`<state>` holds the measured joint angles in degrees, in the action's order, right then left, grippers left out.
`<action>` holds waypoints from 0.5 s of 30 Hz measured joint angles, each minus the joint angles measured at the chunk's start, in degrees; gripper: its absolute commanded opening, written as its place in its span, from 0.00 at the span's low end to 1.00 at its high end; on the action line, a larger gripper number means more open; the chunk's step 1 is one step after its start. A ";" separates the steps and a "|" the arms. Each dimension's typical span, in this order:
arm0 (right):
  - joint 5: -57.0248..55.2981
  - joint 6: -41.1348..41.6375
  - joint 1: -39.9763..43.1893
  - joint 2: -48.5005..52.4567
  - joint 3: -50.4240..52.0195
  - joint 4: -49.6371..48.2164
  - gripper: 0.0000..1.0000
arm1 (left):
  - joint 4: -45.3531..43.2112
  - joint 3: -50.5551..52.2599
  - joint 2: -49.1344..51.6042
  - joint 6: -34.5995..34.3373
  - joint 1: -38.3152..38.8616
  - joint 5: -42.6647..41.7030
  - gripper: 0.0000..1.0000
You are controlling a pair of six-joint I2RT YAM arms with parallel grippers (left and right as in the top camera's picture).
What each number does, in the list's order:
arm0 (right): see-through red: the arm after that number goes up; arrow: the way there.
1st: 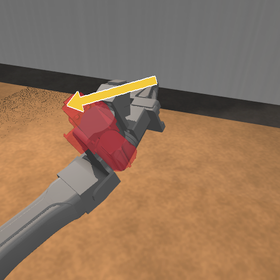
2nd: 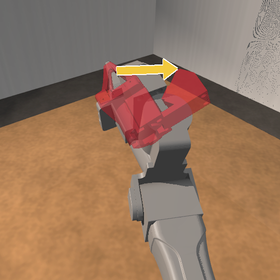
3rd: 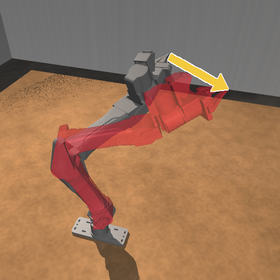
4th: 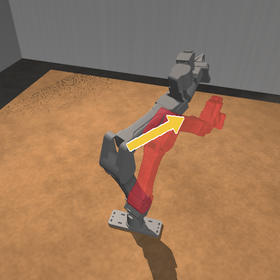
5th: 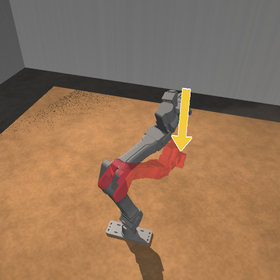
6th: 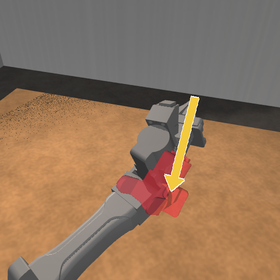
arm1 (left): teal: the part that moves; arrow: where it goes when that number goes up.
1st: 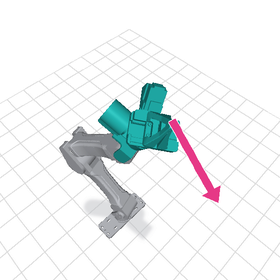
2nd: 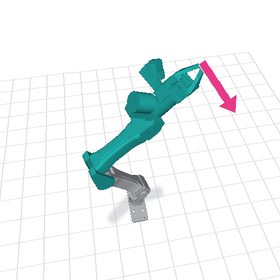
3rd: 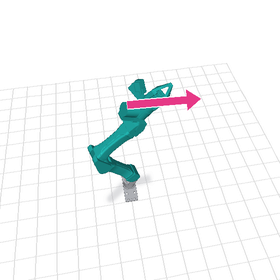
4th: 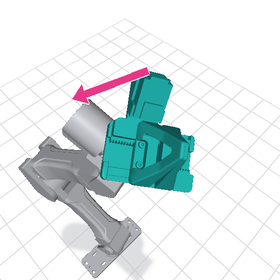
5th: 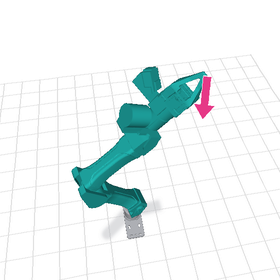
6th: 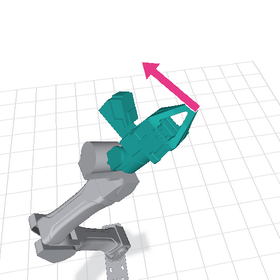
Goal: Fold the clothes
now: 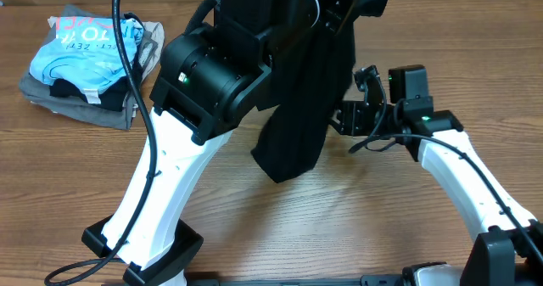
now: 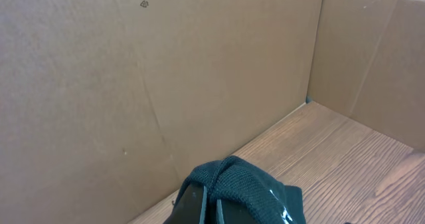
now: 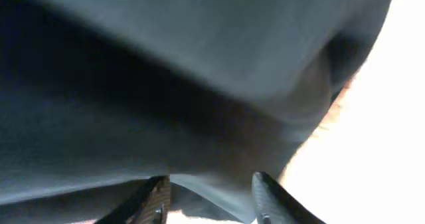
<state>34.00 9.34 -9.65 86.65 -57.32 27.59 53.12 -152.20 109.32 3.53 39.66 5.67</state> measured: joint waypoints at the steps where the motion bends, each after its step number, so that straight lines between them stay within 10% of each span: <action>1: -0.11 0.52 -0.57 0.00 0.13 -1.11 0.41 | 0.00 0.00 0.00 0.00 0.00 0.02 0.04; 5: -0.50 2.45 -3.39 0.00 0.39 -5.20 0.37 | 0.00 0.00 0.00 0.00 0.00 0.15 0.04; 9: -2.14 3.72 -6.19 0.00 0.46 -6.64 0.04 | 0.00 0.00 0.00 0.00 0.00 0.17 0.04; 15: -4.31 4.17 -6.84 0.00 0.50 -6.58 0.04 | 0.00 0.00 0.00 0.02 0.00 2.34 0.04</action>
<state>29.69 13.52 -16.49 86.65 -56.82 21.02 53.12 -152.20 109.32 3.55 39.66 8.01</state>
